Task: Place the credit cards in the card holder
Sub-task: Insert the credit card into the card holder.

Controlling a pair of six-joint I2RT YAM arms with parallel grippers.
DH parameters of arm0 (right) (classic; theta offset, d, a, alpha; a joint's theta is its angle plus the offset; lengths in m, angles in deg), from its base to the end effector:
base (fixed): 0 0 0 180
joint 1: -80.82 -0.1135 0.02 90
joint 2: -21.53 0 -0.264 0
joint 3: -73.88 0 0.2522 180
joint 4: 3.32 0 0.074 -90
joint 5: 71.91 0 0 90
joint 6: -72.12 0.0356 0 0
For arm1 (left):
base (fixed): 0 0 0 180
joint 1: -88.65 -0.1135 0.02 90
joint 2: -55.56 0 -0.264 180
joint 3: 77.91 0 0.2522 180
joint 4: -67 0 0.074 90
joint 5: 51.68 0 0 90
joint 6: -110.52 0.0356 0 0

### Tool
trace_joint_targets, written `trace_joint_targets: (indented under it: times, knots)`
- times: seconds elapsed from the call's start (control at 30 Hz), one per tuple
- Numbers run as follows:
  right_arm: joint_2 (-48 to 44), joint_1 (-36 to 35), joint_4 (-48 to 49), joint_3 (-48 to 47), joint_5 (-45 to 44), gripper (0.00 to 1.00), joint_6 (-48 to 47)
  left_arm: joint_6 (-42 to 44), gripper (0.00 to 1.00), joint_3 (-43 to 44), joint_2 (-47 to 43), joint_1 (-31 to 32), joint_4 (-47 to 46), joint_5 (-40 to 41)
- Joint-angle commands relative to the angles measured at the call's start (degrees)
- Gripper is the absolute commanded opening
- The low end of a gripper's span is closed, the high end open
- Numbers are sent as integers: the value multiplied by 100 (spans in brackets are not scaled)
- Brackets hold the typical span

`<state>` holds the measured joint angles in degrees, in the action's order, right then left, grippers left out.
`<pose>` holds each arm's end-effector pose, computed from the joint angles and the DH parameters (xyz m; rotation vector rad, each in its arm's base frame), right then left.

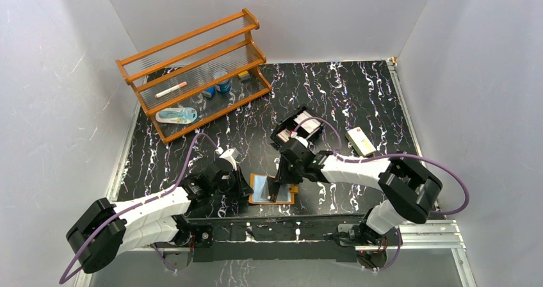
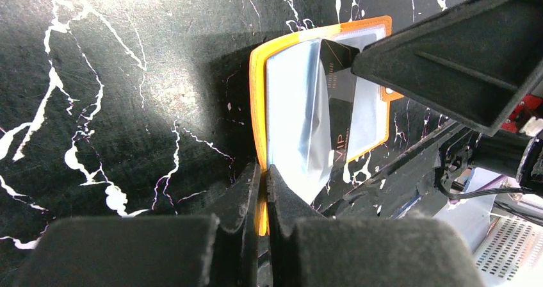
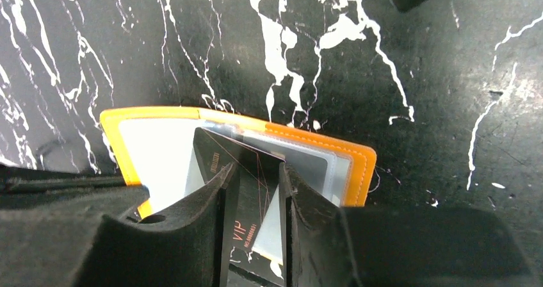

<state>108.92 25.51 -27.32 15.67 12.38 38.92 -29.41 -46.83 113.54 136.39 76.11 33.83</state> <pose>0.1701 0.2395 0.1667 0.0778 2.6266 0.6523 0.1281 -0.1451 0.1589 0.0021 2.3971 -0.9810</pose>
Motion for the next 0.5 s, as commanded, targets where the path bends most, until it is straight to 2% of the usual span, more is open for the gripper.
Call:
trace_joint_targets:
  times: [0.0,0.23,0.47]
  knots:
    - [-496,-13,953,516,287,39,24,54,0,-55,-37,15,-10,97]
    - [-1118,20,1928,1184,319,43,447,38,0,-27,6,15,27,109]
    - [-1522,29,3450,1897,486,45,670,10,0,-19,6,14,16,106]
